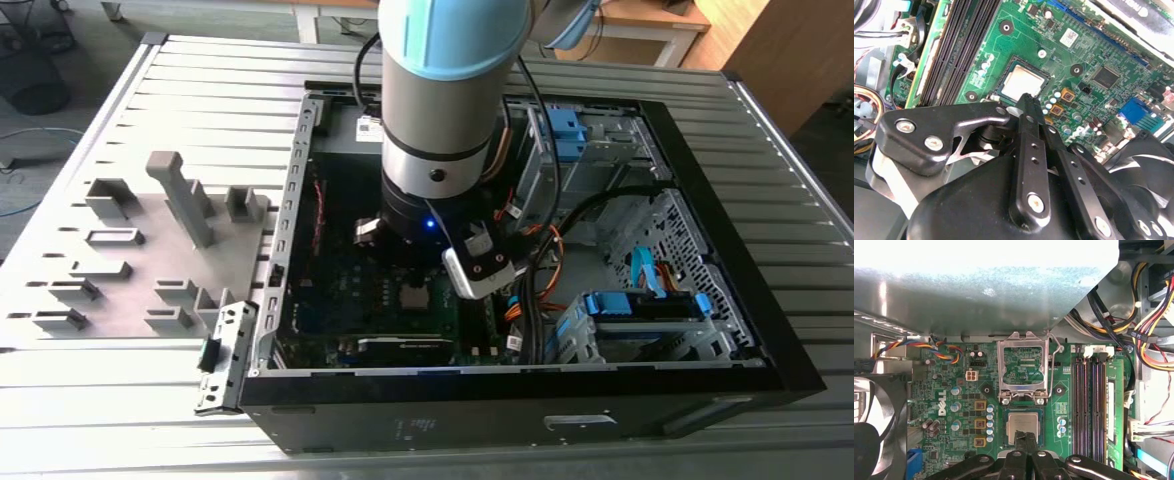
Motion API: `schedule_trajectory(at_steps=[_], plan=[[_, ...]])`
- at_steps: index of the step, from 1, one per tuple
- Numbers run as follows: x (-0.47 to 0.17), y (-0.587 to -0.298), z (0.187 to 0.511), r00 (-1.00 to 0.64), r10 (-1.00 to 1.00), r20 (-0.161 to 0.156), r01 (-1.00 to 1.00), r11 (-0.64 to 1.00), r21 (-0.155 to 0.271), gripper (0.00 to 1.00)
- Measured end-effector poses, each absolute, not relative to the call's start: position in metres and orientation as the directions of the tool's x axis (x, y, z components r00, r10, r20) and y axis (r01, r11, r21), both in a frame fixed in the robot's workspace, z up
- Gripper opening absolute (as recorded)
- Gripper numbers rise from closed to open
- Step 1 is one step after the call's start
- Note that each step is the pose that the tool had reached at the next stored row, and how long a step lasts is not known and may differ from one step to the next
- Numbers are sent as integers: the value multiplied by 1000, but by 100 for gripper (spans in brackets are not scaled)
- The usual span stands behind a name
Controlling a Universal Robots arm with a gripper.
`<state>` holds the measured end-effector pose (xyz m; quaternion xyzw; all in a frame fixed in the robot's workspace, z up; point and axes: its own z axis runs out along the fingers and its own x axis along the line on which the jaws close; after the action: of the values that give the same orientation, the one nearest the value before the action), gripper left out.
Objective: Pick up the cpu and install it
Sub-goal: 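Close the cpu cover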
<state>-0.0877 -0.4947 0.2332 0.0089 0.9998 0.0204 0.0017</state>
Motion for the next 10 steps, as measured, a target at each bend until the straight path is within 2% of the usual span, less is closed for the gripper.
schedule_trajectory(at_steps=[10], plan=[[-78, -493, 232, -1000, 5, -3, 5, 999, 41, 11]])
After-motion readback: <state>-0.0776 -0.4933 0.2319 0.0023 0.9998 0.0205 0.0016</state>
